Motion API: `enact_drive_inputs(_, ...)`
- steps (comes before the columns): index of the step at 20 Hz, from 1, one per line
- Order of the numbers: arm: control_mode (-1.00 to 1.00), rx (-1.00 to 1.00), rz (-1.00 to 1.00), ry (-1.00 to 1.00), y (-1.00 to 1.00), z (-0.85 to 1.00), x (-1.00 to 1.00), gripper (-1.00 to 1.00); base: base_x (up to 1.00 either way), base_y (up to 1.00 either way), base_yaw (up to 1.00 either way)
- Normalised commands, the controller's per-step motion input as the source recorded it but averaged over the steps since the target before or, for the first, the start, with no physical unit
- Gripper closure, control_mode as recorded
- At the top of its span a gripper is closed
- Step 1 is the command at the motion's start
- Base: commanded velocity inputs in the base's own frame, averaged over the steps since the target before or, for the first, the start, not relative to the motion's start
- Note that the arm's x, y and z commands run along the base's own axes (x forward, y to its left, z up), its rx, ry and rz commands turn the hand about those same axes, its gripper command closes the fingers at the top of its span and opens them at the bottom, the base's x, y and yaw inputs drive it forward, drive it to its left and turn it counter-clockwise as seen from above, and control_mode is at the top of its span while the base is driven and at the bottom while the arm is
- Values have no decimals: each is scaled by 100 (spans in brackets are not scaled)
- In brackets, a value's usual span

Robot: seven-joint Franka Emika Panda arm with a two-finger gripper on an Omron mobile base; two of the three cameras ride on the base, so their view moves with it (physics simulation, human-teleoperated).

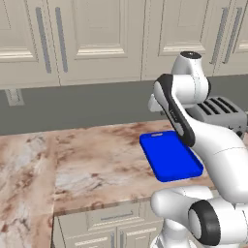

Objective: Place the two vegetables and bowl onto the tray for setting up a vegetable dip station.

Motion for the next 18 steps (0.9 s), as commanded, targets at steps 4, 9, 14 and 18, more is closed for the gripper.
enact_drive_inputs(4,100,0,0,0,0,0,0,-100,0,0,0)
enact_drive_inputs(9,100,0,0,0,0,0,0,-100,-19,-1,0)
enact_drive_inputs(14,100,0,0,0,0,0,0,-100,-66,-26,-2)
enact_drive_inputs(18,100,0,0,0,0,0,0,-100,-80,-59,-10)
